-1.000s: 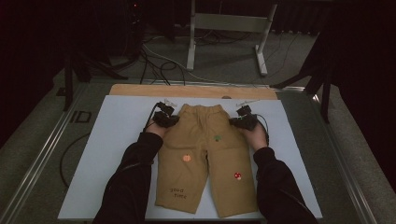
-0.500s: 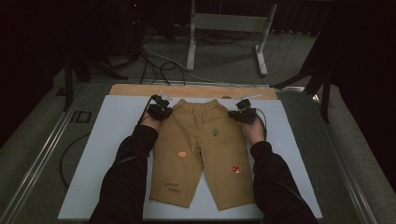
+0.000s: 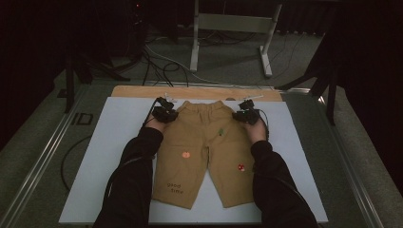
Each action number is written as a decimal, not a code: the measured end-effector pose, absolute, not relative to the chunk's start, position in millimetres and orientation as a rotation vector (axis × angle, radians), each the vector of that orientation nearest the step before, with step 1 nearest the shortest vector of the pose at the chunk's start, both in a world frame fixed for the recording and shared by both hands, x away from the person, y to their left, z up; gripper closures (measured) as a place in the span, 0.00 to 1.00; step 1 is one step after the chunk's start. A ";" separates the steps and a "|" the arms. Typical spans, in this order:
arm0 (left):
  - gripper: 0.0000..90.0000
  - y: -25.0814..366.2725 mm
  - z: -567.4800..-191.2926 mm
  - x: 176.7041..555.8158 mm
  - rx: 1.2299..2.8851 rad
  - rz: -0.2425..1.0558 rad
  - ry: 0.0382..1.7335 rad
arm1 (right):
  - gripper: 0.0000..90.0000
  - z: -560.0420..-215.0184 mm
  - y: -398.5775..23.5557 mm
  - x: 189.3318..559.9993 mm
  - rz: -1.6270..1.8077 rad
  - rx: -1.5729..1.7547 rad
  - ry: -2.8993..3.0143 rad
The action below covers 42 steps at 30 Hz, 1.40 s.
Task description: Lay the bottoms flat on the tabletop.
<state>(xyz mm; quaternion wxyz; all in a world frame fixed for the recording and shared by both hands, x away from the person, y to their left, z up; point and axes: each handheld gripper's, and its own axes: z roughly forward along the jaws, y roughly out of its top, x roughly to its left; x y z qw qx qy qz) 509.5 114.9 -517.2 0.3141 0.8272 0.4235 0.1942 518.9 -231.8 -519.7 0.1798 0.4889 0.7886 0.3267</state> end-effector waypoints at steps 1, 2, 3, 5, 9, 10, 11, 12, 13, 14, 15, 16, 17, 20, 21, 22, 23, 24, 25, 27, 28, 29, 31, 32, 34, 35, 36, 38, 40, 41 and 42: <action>0.70 114.9 -517.2 509.5 2.181 0.512 1.116 | 0.65 -519.0 -231.5 519.1 0.933 1.397 2.226; 0.55 113.1 -515.7 507.8 2.169 0.520 1.130 | 0.56 -517.2 -232.4 519.6 0.948 1.391 2.224; 0.47 113.1 -515.7 507.8 2.169 0.520 1.130 | 0.56 -517.2 -232.4 519.6 0.948 1.391 2.224; 0.32 112.5 -512.5 505.7 2.169 0.514 1.127 | 0.44 -511.8 -233.8 518.8 0.991 1.398 2.219; 0.14 115.7 -504.0 501.4 2.141 0.456 1.112 | 0.19 -504.1 -234.2 516.5 1.062 1.389 2.259; 0.09 117.4 -498.9 498.4 2.126 0.406 1.095 | 0.15 -502.1 -233.2 513.7 1.094 1.363 2.280; 0.07 117.4 -498.9 498.4 2.126 0.406 1.095 | 0.15 -502.1 -233.2 513.7 1.094 1.363 2.280; 0.05 119.3 -493.5 493.5 2.121 0.392 1.066 | 0.15 -498.7 -228.5 508.4 1.103 1.324 2.324; 0.04 120.3 -491.0 490.9 2.114 0.382 1.059 | 0.15 -497.7 -227.3 506.9 1.104 1.311 2.334; 0.03 121.5 -488.9 488.5 2.108 0.371 1.054 | 0.15 -495.9 -225.8 504.4 1.111 1.273 2.340; 0.03 123.1 -486.4 485.3 2.113 0.351 1.040 | 0.15 -493.1 -223.0 501.4 1.119 1.261 2.343; 0.01 123.8 -484.8 482.7 2.113 0.348 1.033 | 0.15 -489.6 -221.4 497.9 1.142 1.239 2.350; 0.01 123.8 -484.8 482.7 2.113 0.348 1.033 | 0.15 -489.6 -221.4 497.9 1.142 1.239 2.350; 0.01 131.6 -477.9 467.9 2.113 0.328 1.001 | 0.15 -479.5 -214.9 485.3 1.191 1.168 2.371; 0.01 131.6 -477.9 467.9 2.113 0.328 1.001 | 0.15 -478.1 -214.2 482.9 1.187 1.152 2.371; 0.01 136.3 -475.5 461.7 2.106 0.319 1.000 | 0.15 -476.9 -213.4 479.8 1.209 1.131 2.370; 0.01 136.3 -475.5 461.7 2.106 0.319 1.000 | 0.15 -475.7 -212.2 477.1 1.217 1.139 2.375; 0.01 141.5 -473.1 453.9 2.103 0.306 0.998 | 0.14 -474.9 -212.5 473.5 1.234 1.116 2.384; 0.01 141.5 -473.1 453.9 2.103 0.306 0.998 | 0.14 -474.9 -212.5 473.5 1.234 1.116 2.384; 0.01 149.2 -471.1 440.2 2.107 0.297 0.968 | 0.12 -474.5 -210.6 462.1 1.258 1.095 2.402; 0.01 151.4 -470.9 435.9 2.114 0.293 0.961 | 0.12 -474.6 -211.0 458.2 1.262 1.081 2.402; 0.01 153.1 -471.2 431.7 2.122 0.298 0.954 | 0.12 -474.8 -211.0 453.6 1.283 1.076 2.398; 0.01 154.8 -471.9 427.9 2.132 0.302 0.944 | 0.12 -474.6 -211.2 449.3 1.284 1.072 2.402; 0.01 156.5 -472.7 423.9 2.138 0.296 0.943 | 0.12 -474.8 -211.9 445.1 1.298 1.062 2.409; 0.01 159.6 -473.9 415.3 2.148 0.282 0.933 | 0.12 -475.6 -211.5 431.2 1.327 1.036 2.424; 0.01 161.8 -474.7 406.0 2.152 0.276 0.910 | 0.12 -476.2 -211.8 426.6 1.331 1.015 2.428; 0.01 161.8 -474.7 406.0 2.152 0.276 0.910 | 0.12 -476.9 -211.4 421.8 1.346 1.003 2.434; 0.01 165.2 -475.7 393.3 2.146 0.266 0.897 | 0.12 -477.2 -211.0 412.4 1.355 0.978 2.447; 0.01 166.5 -476.1 389.1 2.144 0.267 0.887 | 0.12 -477.3 -211.6 408.0 1.359 0.963 2.451; 0.00 168.9 -477.7 382.1 2.152 0.262 0.885 | 0.11 -477.3 -212.5 398.2 1.387 0.963 2.442; 0.01 169.9 -479.1 378.5 2.153 0.261 0.873 | 0.11 -477.8 -213.0 394.0 1.405 0.948 2.446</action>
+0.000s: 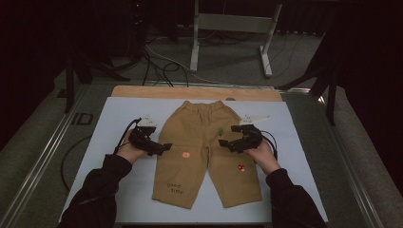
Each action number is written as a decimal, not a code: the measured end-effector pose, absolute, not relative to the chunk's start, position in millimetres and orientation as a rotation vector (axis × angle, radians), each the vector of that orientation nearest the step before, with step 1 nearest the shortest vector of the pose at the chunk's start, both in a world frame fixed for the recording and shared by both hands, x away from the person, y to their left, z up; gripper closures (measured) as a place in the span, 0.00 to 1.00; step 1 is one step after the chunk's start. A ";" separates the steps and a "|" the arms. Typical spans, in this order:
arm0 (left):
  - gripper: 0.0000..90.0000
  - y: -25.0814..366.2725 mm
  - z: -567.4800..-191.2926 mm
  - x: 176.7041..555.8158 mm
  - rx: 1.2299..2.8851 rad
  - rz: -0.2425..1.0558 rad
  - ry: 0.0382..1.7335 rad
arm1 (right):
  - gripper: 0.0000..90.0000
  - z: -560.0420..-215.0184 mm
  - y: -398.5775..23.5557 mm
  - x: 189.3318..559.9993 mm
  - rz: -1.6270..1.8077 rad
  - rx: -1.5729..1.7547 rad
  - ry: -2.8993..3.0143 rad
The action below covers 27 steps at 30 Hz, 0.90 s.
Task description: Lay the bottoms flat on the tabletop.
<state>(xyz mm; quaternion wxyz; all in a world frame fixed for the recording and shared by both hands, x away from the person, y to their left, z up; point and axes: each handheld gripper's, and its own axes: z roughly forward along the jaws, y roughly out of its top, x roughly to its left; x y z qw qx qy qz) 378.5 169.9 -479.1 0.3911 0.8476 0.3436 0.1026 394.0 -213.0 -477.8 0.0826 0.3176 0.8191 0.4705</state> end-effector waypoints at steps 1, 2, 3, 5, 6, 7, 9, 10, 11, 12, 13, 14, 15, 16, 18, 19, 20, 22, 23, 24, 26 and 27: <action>0.00 170.9 -480.2 374.9 2.159 0.250 0.873 | 0.11 -477.7 -213.3 389.4 1.400 0.938 2.451; 0.00 170.9 -480.2 374.9 2.159 0.250 0.873 | 0.11 -477.7 -213.3 389.4 1.400 0.938 2.451; 0.00 173.0 -482.9 367.1 2.153 0.245 0.871 | 0.11 -478.5 -213.6 380.5 1.394 0.916 2.461; 0.00 173.8 -484.8 359.6 2.164 0.227 0.874 | 0.11 -479.3 -215.1 371.9 1.392 0.884 2.477; 0.00 173.8 -484.8 359.6 2.164 0.227 0.874 | 0.11 -479.3 -215.1 371.9 1.392 0.884 2.477; 0.00 174.1 -485.3 355.1 2.166 0.234 0.868 | 0.11 -479.4 -215.1 367.2 1.396 0.884 2.482; 0.00 177.0 -486.5 342.5 2.173 0.234 0.848 | 0.11 -481.8 -219.8 355.6 1.423 0.865 2.470; 0.00 178.2 -486.6 338.1 2.164 0.233 0.838 | 0.11 -483.3 -220.9 351.2 1.435 0.866 2.468; 0.00 179.7 -486.3 333.7 2.158 0.227 0.837 | 0.11 -484.5 -221.9 346.6 1.420 0.849 2.473; 0.00 181.3 -486.4 329.0 2.148 0.228 0.835 | 0.11 -485.9 -223.0 342.3 1.405 0.832 2.483; 0.01 183.5 -486.2 324.4 2.147 0.224 0.834 | 0.11 -487.6 -224.0 338.2 1.407 0.826 2.496; 0.00 185.6 -486.2 319.5 2.137 0.218 0.838 | 0.11 -488.9 -225.2 334.0 1.392 0.823 2.504; 0.01 187.5 -486.8 314.7 2.130 0.216 0.840 | 0.11 -490.4 -226.6 330.3 1.390 0.817 2.516; 0.01 189.9 -486.9 309.7 2.136 0.226 0.837 | 0.11 -491.5 -228.3 326.5 1.384 0.807 2.528; 0.01 195.3 -487.1 300.3 2.128 0.229 0.841 | 0.12 -493.6 -230.9 318.5 1.383 0.798 2.527; 0.01 198.0 -487.0 295.8 2.121 0.231 0.845 | 0.12 -494.4 -232.1 314.9 1.390 0.799 2.532; 0.01 200.5 -487.0 291.6 2.117 0.231 0.844 | 0.12 -494.7 -233.5 311.3 1.401 0.796 2.538; 0.01 204.6 -488.4 282.6 2.120 0.236 0.848 | 0.12 -495.1 -235.0 303.7 1.379 0.790 2.537; 0.00 206.4 -489.4 278.0 2.120 0.235 0.853 | 0.11 -495.6 -235.9 300.4 1.388 0.785 2.537; 0.01 208.6 -490.3 273.7 2.122 0.236 0.854 | 0.11 -495.1 -237.5 297.1 1.383 0.789 2.535; 0.01 212.6 -491.6 265.1 2.122 0.229 0.852 | 0.11 -494.6 -241.0 291.2 1.388 0.785 2.525; 0.01 214.3 -491.8 261.4 2.128 0.231 0.847 | 0.11 -493.8 -243.1 288.1 1.394 0.787 2.516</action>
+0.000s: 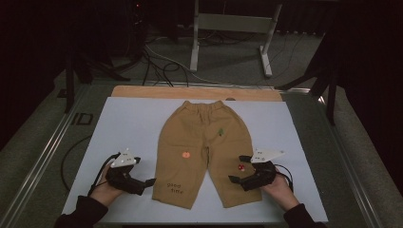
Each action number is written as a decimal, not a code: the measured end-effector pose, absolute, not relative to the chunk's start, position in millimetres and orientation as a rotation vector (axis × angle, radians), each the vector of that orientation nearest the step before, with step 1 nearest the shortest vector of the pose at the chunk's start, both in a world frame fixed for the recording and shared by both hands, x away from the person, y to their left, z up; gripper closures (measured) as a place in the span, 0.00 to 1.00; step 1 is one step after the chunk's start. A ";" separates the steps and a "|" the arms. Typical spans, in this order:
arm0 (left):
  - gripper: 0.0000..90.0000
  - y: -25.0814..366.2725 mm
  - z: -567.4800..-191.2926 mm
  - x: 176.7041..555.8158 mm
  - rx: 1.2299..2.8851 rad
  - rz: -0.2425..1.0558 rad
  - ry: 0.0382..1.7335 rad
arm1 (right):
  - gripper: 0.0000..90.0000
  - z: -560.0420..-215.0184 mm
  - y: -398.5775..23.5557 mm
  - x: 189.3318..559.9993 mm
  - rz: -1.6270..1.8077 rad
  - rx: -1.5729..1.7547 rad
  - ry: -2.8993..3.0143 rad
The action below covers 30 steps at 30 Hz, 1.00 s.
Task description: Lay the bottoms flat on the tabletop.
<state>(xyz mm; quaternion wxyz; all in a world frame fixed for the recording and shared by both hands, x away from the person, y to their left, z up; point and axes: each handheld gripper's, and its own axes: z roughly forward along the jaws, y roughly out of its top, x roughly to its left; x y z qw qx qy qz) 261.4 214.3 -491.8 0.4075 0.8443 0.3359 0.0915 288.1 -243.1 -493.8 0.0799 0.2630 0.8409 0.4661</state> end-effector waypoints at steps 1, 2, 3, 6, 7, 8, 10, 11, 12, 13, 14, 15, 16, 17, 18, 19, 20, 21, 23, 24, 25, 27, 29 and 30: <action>0.01 215.8 -491.8 257.7 2.127 0.237 0.847 | 0.11 -493.0 -245.5 285.3 1.392 0.782 2.511; 0.01 217.5 -491.5 254.0 2.123 0.237 0.846 | 0.11 -492.1 -247.7 282.0 1.392 0.781 2.499; 0.01 219.1 -491.2 250.7 2.120 0.236 0.846 | 0.11 -491.0 -250.4 278.6 1.379 0.786 2.490; 0.01 222.7 -490.8 241.3 2.129 0.244 0.837 | 0.11 -492.0 -258.9 269.6 1.385 0.804 2.474; 0.01 223.7 -490.8 238.4 2.135 0.251 0.834 | 0.11 -493.0 -261.5 266.7 1.379 0.807 2.474; 0.01 225.1 -490.9 236.1 2.136 0.253 0.827 | 0.11 -494.0 -264.4 264.2 1.360 0.810 2.472; 0.01 227.6 -491.3 232.6 2.136 0.260 0.824 | 0.11 -495.8 -270.1 259.8 1.362 0.828 2.464; 0.01 229.0 -491.4 231.2 2.135 0.263 0.819 | 0.11 -496.3 -272.7 257.9 1.367 0.837 2.460; 0.01 230.3 -491.6 230.1 2.136 0.262 0.824 | 0.11 -496.7 -275.5 256.3 1.359 0.833 2.455; 0.01 231.3 -492.0 228.7 2.129 0.266 0.826 | 0.11 -497.2 -277.6 254.3 1.350 0.835 2.452; 0.01 232.4 -492.6 227.1 2.122 0.265 0.828 | 0.11 -497.3 -279.9 252.0 1.345 0.842 2.447; 0.01 233.7 -493.1 225.9 2.119 0.263 0.830 | 0.11 -497.3 -282.6 249.9 1.343 0.839 2.438; 0.01 234.8 -493.5 224.5 2.121 0.265 0.831 | 0.11 -497.1 -285.1 247.8 1.339 0.840 2.429; 0.01 235.7 -494.2 223.2 2.116 0.263 0.838 | 0.11 -497.5 -287.3 246.0 1.344 0.835 2.418; 0.01 236.8 -494.9 222.2 2.114 0.263 0.841 | 0.11 -497.3 -289.4 244.5 1.326 0.840 2.415; 0.01 237.3 -495.6 221.0 2.112 0.260 0.844 | 0.11 -497.9 -291.9 243.9 1.317 0.845 2.412; 0.01 238.0 -495.9 220.5 2.121 0.258 0.837 | 0.11 -498.7 -293.6 243.4 1.319 0.857 2.408; 0.01 238.0 -496.2 220.1 2.123 0.264 0.835 | 0.11 -499.5 -295.2 243.6 1.316 0.865 2.405; 0.01 238.2 -496.3 220.1 2.117 0.266 0.835 | 0.11 -500.3 -296.4 244.5 1.317 0.868 2.398; 0.01 238.2 -496.4 220.4 2.112 0.263 0.836 | 0.11 -501.2 -297.1 246.0 1.303 0.875 2.394; 0.01 238.0 -496.5 220.4 2.113 0.264 0.833 | 0.11 -501.8 -296.9 246.6 1.304 0.886 2.387; 0.01 237.4 -496.7 220.4 2.116 0.270 0.825 | 0.11 -502.8 -297.0 247.6 1.293 0.892 2.380; 0.01 237.6 -497.4 221.1 2.108 0.269 0.829 | 0.11 -504.5 -297.3 248.9 1.300 0.900 2.380; 0.01 237.8 -497.8 221.5 2.111 0.272 0.829 | 0.11 -504.8 -297.6 249.2 1.300 0.903 2.380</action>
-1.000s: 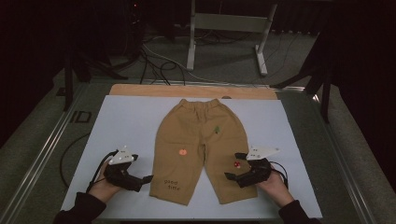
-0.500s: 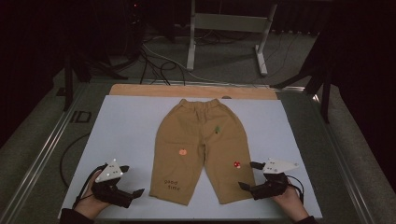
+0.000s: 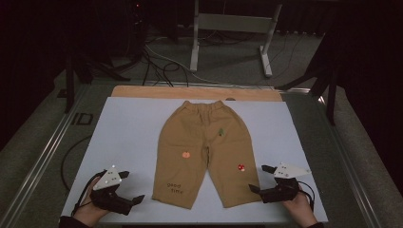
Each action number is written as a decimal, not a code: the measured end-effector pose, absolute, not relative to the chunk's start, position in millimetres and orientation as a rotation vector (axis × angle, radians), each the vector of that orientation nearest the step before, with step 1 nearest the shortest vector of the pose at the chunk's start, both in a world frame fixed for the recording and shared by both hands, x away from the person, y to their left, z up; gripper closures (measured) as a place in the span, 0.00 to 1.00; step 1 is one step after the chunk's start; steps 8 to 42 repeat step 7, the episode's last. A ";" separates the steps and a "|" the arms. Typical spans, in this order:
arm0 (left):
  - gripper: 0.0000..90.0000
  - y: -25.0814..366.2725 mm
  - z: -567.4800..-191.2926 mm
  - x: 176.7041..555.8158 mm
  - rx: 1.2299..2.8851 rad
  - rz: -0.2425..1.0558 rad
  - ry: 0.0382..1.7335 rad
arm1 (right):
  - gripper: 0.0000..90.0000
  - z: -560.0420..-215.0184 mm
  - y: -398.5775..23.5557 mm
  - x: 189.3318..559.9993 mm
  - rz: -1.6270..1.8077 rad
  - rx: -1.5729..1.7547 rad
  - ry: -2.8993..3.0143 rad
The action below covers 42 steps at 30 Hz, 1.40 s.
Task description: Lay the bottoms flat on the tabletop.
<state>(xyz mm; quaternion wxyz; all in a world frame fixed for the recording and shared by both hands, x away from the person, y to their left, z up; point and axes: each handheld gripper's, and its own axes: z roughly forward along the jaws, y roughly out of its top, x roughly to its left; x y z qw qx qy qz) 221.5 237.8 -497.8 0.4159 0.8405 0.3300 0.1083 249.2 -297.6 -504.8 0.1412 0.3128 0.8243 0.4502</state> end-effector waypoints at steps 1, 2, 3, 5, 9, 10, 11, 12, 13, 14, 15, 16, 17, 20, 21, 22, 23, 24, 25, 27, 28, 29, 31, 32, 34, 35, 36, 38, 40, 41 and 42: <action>0.01 237.9 -498.0 221.7 2.110 0.269 0.831 | 0.11 -505.1 -297.3 249.4 1.302 0.899 2.379; 0.01 238.1 -498.0 221.8 2.109 0.269 0.829 | 0.11 -505.2 -296.7 249.3 1.302 0.898 2.383; 0.01 238.3 -497.9 221.8 2.109 0.271 0.826 | 0.11 -505.4 -296.3 249.3 1.293 0.894 2.386; 0.01 238.1 -497.6 221.8 2.104 0.272 0.829 | 0.11 -506.4 -295.2 249.8 1.299 0.889 2.396; 0.01 237.7 -497.2 221.9 2.100 0.267 0.830 | 0.11 -506.6 -294.4 249.9 1.299 0.888 2.397; 0.01 237.7 -497.2 221.9 2.100 0.267 0.830 | 0.11 -506.6 -294.4 249.9 1.299 0.888 2.397; 0.01 237.7 -497.2 221.9 2.100 0.267 0.830 | 0.11 -506.6 -294.4 249.9 1.299 0.888 2.397; 0.01 237.7 -497.2 221.9 2.100 0.267 0.830 | 0.11 -506.6 -294.4 249.9 1.299 0.888 2.397; 0.01 237.7 -497.2 221.9 2.100 0.267 0.830 | 0.11 -506.6 -294.4 249.9 1.299 0.888 2.397; 0.01 237.7 -497.2 221.9 2.100 0.267 0.830 | 0.11 -506.6 -294.4 249.9 1.299 0.888 2.397; 0.01 237.7 -497.2 221.9 2.100 0.267 0.830 | 0.11 -506.6 -294.4 249.9 1.299 0.888 2.397; 0.01 237.7 -497.2 221.9 2.100 0.267 0.830 | 0.11 -506.6 -294.4 249.9 1.299 0.888 2.397; 0.01 237.7 -497.2 221.9 2.100 0.267 0.830 | 0.11 -506.6 -294.4 249.9 1.299 0.888 2.397; 0.01 237.7 -497.2 221.9 2.100 0.267 0.830 | 0.11 -506.6 -294.4 249.9 1.299 0.888 2.397; 0.01 237.7 -497.2 221.9 2.100 0.267 0.830 | 0.11 -506.6 -294.4 249.9 1.299 0.888 2.397; 0.01 237.7 -497.2 221.9 2.100 0.267 0.830 | 0.11 -506.6 -294.4 249.9 1.299 0.888 2.397; 0.01 237.7 -497.2 221.9 2.100 0.267 0.830 | 0.11 -506.6 -294.4 249.9 1.299 0.888 2.397; 0.01 237.7 -497.2 221.9 2.100 0.267 0.830 | 0.11 -506.6 -294.4 249.9 1.299 0.888 2.397; 0.01 237.7 -497.2 221.9 2.100 0.267 0.830 | 0.11 -506.6 -294.4 249.9 1.299 0.888 2.397; 0.01 237.7 -497.2 221.9 2.100 0.267 0.830 | 0.11 -506.6 -294.4 249.9 1.299 0.888 2.397; 0.01 237.7 -497.2 221.9 2.100 0.267 0.830 | 0.11 -506.6 -294.4 249.9 1.299 0.888 2.397; 0.01 237.7 -497.2 221.9 2.100 0.267 0.830 | 0.11 -506.6 -294.4 249.9 1.299 0.888 2.397; 0.01 237.7 -497.2 221.9 2.100 0.267 0.830 | 0.11 -506.6 -294.4 249.9 1.299 0.888 2.397; 0.01 237.7 -497.2 221.9 2.100 0.267 0.830 | 0.11 -506.6 -294.4 249.9 1.299 0.888 2.397; 0.01 237.7 -497.2 221.9 2.100 0.267 0.830 | 0.11 -506.6 -294.4 249.9 1.299 0.888 2.397; 0.01 237.7 -497.2 221.9 2.100 0.267 0.830 | 0.11 -506.6 -294.4 249.9 1.299 0.888 2.397; 0.01 237.7 -497.2 221.9 2.100 0.267 0.830 | 0.11 -506.6 -294.4 249.9 1.299 0.888 2.397; 0.01 237.7 -497.2 221.9 2.100 0.267 0.830 | 0.11 -506.6 -294.4 249.9 1.299 0.888 2.397; 0.01 237.7 -497.2 221.9 2.100 0.267 0.830 | 0.11 -506.6 -294.4 249.9 1.299 0.888 2.397; 0.01 237.7 -497.2 221.9 2.100 0.267 0.830 | 0.11 -506.6 -294.4 249.9 1.299 0.888 2.397; 0.01 237.7 -497.2 221.9 2.100 0.267 0.830 | 0.11 -506.6 -294.4 249.9 1.299 0.888 2.397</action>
